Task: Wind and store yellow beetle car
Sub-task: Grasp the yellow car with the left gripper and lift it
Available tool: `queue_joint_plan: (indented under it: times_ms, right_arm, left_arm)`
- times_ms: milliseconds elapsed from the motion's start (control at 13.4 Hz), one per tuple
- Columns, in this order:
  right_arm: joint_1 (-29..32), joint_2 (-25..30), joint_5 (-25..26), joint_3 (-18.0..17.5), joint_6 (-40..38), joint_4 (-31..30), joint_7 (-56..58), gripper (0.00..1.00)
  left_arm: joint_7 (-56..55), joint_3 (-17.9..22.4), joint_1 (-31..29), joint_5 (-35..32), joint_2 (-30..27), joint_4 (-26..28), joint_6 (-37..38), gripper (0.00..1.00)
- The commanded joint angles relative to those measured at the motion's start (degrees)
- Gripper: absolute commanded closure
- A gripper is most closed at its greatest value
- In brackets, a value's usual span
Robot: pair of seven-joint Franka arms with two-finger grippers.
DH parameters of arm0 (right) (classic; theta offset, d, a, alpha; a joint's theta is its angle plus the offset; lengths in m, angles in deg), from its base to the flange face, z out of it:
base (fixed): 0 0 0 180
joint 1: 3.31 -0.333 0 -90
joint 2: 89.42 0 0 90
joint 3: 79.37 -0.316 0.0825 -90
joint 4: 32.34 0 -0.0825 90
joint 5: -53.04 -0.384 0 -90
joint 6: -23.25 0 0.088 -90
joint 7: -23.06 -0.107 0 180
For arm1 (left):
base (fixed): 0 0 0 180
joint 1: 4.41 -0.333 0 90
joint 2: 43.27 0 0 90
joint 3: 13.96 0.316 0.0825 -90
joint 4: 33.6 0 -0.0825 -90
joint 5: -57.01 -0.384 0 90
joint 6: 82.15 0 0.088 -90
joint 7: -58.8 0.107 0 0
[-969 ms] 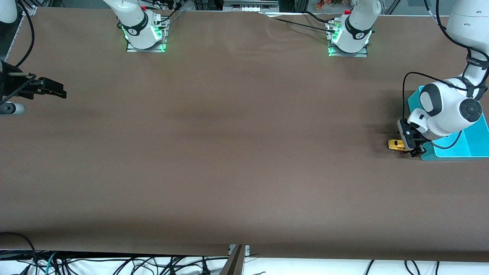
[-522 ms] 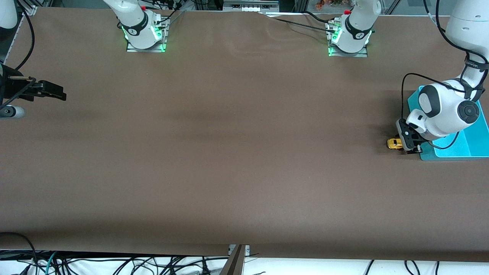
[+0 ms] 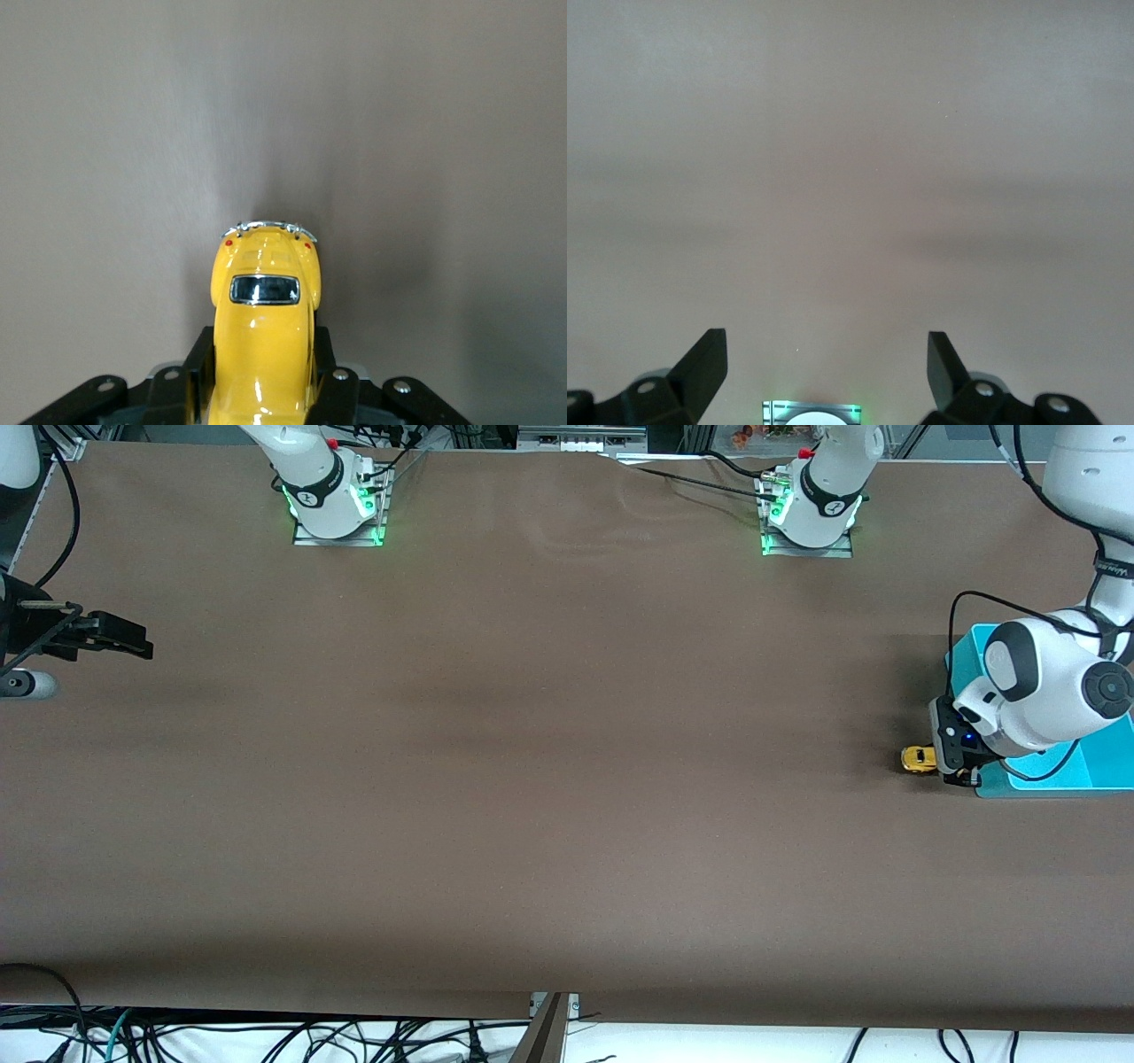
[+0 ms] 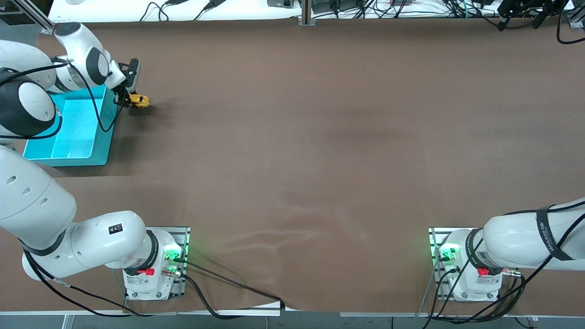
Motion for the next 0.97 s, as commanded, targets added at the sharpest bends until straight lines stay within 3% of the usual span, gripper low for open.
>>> queue_joint_plan:
  times_ms: [0,298,447,671,895]
  right_arm:
    - [-0.27,-0.06,0.57,0.22,-0.12,0.75,0.09,0.00]
    - [-0.01,-0.06,0.57,0.22,-0.12,0.75,0.18,0.00]
    - [-0.01,-0.06,0.57,0.22,-0.12,0.75,0.18,0.00]
    - [-0.01,-0.06,0.48,0.22,-0.12,0.75,0.18,0.00]
    - [0.08,-0.15,0.57,0.22,-0.04,0.75,0.26,0.00]
  left_arm:
    - [-3.23,-2.19,-0.13,-1.07,-5.05,-3.12,12.16,0.89]
    - [-2.28,-1.32,-0.92,-2.73,-5.41,-12.26,29.48,0.88]
    - [0.87,-0.27,-3.10,-7.92,-6.89,-14.12,32.41,0.88]
    - [7.82,-0.35,-11.18,-10.11,-6.73,-13.33,30.41,0.88]
    - [10.62,-0.35,-18.21,-11.80,-6.90,-6.06,19.10,0.88]
